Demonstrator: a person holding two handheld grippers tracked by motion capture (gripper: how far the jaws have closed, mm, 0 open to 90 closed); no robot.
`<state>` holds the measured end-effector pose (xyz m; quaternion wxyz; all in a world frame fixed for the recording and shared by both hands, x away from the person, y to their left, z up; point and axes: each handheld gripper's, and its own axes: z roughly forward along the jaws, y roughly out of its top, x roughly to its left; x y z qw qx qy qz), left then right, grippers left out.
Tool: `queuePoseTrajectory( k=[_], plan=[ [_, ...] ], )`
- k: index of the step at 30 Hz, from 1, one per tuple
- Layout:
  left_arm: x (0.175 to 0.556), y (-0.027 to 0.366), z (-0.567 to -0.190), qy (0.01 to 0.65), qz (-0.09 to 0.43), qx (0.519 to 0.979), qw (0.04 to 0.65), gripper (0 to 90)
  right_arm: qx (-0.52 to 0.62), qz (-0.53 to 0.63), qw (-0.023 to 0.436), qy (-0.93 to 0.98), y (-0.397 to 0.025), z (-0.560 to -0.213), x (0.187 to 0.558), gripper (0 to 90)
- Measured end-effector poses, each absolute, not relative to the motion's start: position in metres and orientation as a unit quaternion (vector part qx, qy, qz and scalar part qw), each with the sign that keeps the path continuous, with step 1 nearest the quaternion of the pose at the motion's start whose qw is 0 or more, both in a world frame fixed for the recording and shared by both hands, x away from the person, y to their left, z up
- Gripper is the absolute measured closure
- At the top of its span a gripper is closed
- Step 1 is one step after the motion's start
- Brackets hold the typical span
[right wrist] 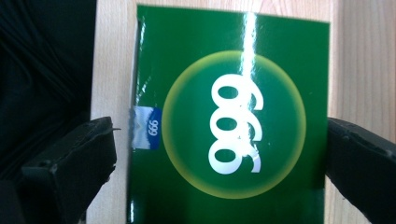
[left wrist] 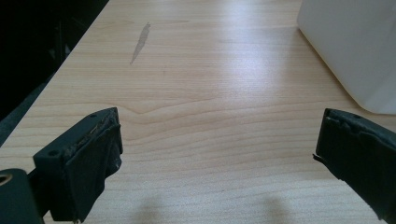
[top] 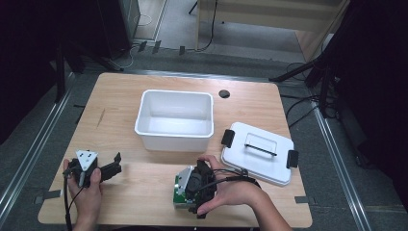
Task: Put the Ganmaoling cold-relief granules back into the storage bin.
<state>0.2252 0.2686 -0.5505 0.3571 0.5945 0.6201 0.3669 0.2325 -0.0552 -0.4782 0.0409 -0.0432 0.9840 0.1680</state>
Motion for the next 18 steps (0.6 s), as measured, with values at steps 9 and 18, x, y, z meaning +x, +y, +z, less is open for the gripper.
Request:
queuePoseTrajectory(
  k=[9, 18],
  plan=[
    [0.225, 0.2683, -0.5503, 0.619, 0.367, 0.596, 0.355, 1.2, -0.042, 0.16, 0.051, 0.985, -0.0558, -0.4844, 0.2332, 12.0],
    [0.225, 0.2683, -0.5503, 0.619, 0.368, 0.596, 0.355, 1.2, -0.052, 0.169, 0.049, 0.983, -0.0578, -0.4811, 0.2327, 15.5]
  ],
)
